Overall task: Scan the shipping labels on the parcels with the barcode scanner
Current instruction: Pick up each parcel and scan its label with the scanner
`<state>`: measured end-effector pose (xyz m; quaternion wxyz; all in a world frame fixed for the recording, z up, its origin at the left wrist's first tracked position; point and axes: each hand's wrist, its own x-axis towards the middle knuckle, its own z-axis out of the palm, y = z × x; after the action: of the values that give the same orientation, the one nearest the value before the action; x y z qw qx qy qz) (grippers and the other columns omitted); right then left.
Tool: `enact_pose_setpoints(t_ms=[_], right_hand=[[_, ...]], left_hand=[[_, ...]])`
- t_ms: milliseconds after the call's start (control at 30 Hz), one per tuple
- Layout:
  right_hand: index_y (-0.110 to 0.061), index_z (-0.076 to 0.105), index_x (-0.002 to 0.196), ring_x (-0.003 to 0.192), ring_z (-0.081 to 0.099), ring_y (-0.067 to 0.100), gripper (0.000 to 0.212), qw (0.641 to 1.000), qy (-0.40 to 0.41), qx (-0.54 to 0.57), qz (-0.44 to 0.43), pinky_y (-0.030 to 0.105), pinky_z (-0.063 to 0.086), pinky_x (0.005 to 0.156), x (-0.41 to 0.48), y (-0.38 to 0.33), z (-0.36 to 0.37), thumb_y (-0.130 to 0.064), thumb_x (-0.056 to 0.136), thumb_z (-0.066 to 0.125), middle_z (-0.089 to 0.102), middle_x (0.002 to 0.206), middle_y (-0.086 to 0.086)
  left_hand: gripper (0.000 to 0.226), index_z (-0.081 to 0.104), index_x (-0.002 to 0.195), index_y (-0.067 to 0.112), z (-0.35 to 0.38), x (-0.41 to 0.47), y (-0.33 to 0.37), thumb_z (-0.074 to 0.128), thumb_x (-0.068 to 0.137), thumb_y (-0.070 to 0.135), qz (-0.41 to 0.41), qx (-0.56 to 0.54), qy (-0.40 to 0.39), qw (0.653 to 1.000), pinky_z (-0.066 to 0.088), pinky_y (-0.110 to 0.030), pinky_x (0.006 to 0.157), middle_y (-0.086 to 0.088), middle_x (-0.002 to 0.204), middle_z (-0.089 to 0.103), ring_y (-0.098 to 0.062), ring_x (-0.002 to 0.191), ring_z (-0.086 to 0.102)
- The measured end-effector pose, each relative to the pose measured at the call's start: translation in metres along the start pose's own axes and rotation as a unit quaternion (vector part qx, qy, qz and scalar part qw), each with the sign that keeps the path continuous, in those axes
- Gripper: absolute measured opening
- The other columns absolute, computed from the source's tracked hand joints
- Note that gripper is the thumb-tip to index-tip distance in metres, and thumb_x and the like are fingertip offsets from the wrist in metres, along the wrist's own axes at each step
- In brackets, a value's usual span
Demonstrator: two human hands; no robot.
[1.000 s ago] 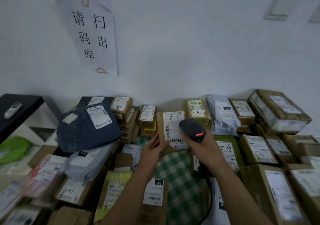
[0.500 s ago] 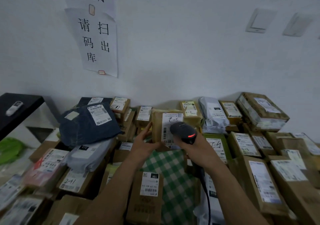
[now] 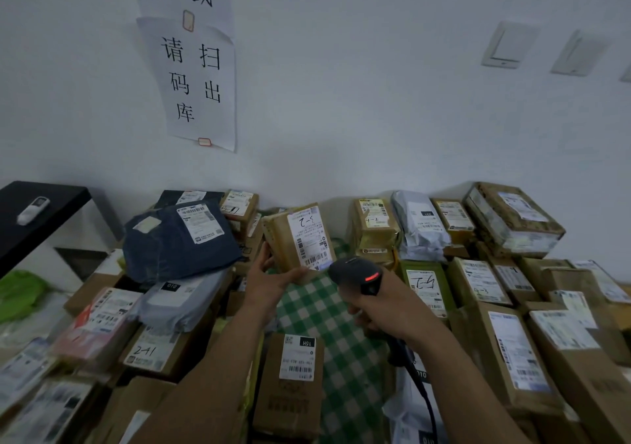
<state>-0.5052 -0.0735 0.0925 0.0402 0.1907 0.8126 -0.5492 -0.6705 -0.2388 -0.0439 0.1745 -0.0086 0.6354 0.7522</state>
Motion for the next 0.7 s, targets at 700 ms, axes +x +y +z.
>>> enact_pose_setpoints(t_ms=[700], right_hand=[[-0.038, 0.055, 0.129, 0.076, 0.073, 0.007, 0.040, 0.999, -0.003, 0.033, 0.007, 0.011, 0.050, 0.054, 0.024, 0.006, -0.001, -0.030, 0.095, 0.075, 0.071, 0.110, -0.007]], left_hand=[[0.096, 0.047, 0.150, 0.041, -0.014, 0.007, 0.038, 0.095, 0.070, 0.021, 0.025, -0.005, 0.094, 0.995, 0.055, -0.043, 0.102, 0.004, 0.134, 0.067, -0.015, 0.118, 0.065]])
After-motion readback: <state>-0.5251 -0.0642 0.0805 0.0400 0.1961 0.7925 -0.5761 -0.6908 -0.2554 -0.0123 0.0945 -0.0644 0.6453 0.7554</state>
